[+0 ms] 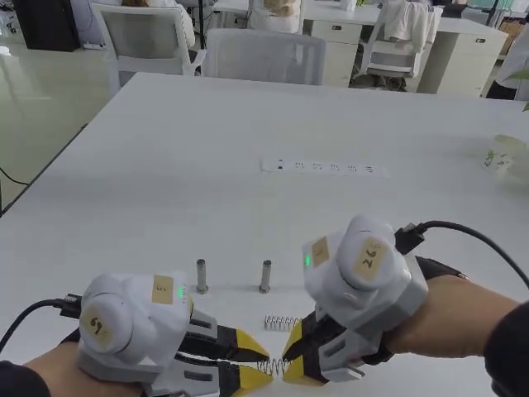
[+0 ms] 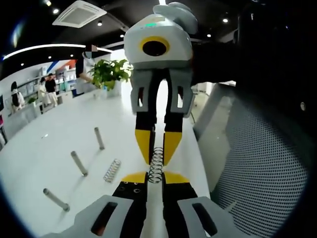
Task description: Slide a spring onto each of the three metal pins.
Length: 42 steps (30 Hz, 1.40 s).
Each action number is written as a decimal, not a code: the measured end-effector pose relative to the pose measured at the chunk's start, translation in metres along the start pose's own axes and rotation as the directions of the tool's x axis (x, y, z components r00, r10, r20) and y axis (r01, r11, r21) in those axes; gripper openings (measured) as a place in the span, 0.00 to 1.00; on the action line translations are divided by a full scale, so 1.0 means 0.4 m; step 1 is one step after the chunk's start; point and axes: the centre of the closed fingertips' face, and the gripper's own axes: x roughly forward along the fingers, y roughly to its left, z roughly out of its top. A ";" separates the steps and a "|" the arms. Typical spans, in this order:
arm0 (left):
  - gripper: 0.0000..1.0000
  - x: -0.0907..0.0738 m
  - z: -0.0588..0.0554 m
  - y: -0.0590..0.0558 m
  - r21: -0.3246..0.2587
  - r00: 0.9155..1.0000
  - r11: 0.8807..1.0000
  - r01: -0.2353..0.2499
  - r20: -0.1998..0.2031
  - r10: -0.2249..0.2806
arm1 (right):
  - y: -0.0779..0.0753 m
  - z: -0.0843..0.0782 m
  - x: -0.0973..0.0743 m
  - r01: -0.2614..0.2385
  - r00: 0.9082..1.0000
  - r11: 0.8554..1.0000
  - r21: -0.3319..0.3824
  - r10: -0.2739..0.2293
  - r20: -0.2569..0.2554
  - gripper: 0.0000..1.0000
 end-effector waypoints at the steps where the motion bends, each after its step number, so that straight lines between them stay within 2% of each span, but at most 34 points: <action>1: 0.03 0.000 0.001 0.001 0.000 1.000 1.000 -0.001 0.002 0.001 | 0.000 0.001 -0.002 0.002 1.000 1.000 0.001 -0.002 0.000 0.07; 16: 0.02 -0.003 0.013 0.000 0.024 1.000 1.000 -0.010 0.010 0.010 | 0.001 0.016 -0.026 0.017 1.000 1.000 0.015 -0.018 0.010 0.07; 21: 0.02 -0.006 0.016 0.007 0.035 1.000 0.999 -0.028 0.011 0.027 | -0.007 0.021 -0.030 0.024 0.999 0.999 0.029 -0.025 0.038 0.08; 31: 0.01 -0.008 0.016 0.006 0.041 1.000 0.999 -0.026 0.005 0.026 | -0.010 0.017 -0.028 0.018 0.996 0.998 0.067 -0.023 0.081 0.09; 42: 0.01 -0.011 0.031 0.006 0.033 0.999 0.999 -0.028 0.024 0.027 | -0.013 -0.006 -0.015 0.014 0.998 0.997 0.080 -0.019 0.065 0.11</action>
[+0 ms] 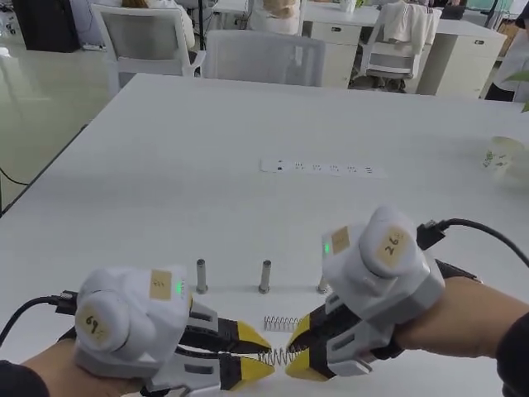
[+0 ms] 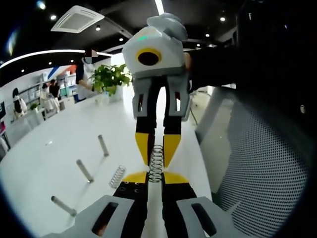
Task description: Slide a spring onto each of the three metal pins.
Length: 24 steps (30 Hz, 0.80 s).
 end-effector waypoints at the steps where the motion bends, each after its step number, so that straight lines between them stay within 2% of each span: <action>1: 0.01 0.000 0.002 0.000 0.000 1.000 1.000 0.000 0.002 0.000 | 0.000 -0.002 0.001 -0.001 1.000 1.000 0.005 0.001 -0.001 0.10; 13: 0.01 0.000 0.002 0.001 0.001 1.000 1.000 0.001 0.004 -0.001 | 0.003 -0.002 0.000 -0.001 1.000 1.000 0.006 0.001 -0.003 0.09; 20: 0.02 -0.001 0.000 0.002 -0.005 1.000 1.000 0.000 0.003 0.000 | 0.006 0.020 -0.014 0.007 1.000 1.000 -0.006 -0.007 0.000 0.09; 24: 0.02 0.000 -0.002 -0.001 -0.008 1.000 1.000 0.003 0.000 -0.003 | 0.012 0.037 -0.022 -0.002 1.000 1.000 0.003 0.001 0.020 0.08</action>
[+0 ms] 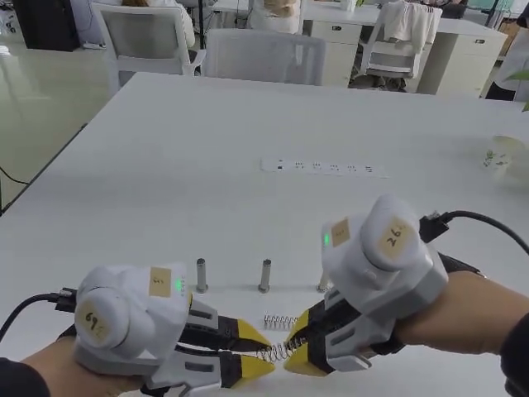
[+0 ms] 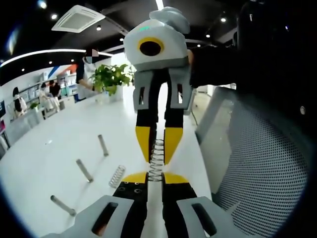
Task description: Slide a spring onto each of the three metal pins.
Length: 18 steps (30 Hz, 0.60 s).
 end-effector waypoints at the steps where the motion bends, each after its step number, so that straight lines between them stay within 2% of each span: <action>1: 0.02 0.000 0.000 0.000 0.000 1.000 1.000 0.000 0.001 0.000 | 0.002 0.006 -0.002 -0.001 1.000 1.000 0.001 0.001 0.006 0.08; 7: 0.02 0.005 0.001 -0.005 -0.004 1.000 1.000 0.008 0.004 -0.008 | 0.009 0.035 -0.009 -0.011 0.999 1.000 0.004 0.011 0.033 0.08; 18: 0.02 0.008 0.003 -0.006 -0.015 1.000 1.000 0.008 0.012 -0.008 | 0.010 0.047 -0.006 -0.005 1.000 1.000 -0.018 0.005 0.017 0.08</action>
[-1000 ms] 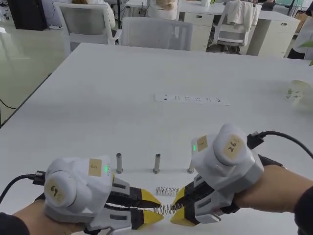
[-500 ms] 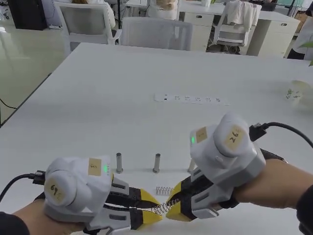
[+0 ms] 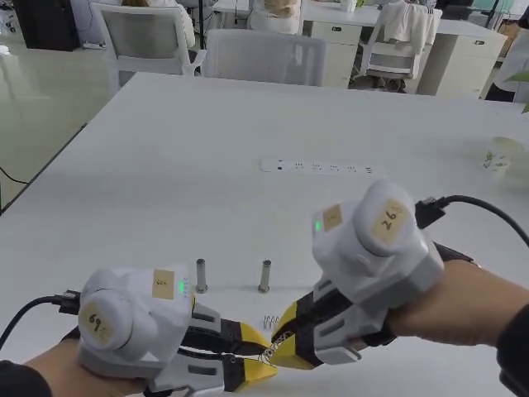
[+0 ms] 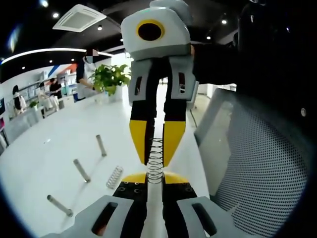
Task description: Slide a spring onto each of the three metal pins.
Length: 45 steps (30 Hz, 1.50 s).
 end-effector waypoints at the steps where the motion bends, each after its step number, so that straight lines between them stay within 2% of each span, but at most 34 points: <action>1: 0.02 0.000 0.000 0.000 -0.002 1.000 1.000 0.000 0.002 0.000 | 0.000 0.000 0.000 0.001 1.000 1.000 -0.001 -0.001 -0.001 0.08; 14: 0.02 0.000 -0.003 0.000 -0.012 1.000 1.000 -0.003 0.006 0.003 | 0.001 0.001 0.003 0.003 1.000 1.000 -0.014 -0.003 -0.019 0.08; 19: 0.03 -0.004 -0.001 0.006 -0.035 1.000 0.999 -0.011 0.017 0.012 | -0.004 0.002 0.000 0.010 1.000 1.000 -0.012 -0.010 -0.023 0.08; 30: 0.16 -0.010 -0.006 0.017 -0.078 0.999 0.996 -0.037 0.036 0.040 | -0.023 -0.013 -0.010 0.037 0.998 0.999 -0.009 -0.037 -0.046 0.08; 38: 0.26 -0.028 -0.017 0.039 -0.110 0.995 0.991 -0.077 0.047 0.083 | -0.034 -0.020 -0.015 0.047 0.998 0.999 -0.003 -0.047 -0.053 0.08; 45: 0.43 -0.047 -0.033 0.065 -0.147 0.989 0.980 -0.134 0.044 0.141 | -0.046 -0.027 -0.023 0.057 0.997 0.998 0.006 -0.057 -0.055 0.08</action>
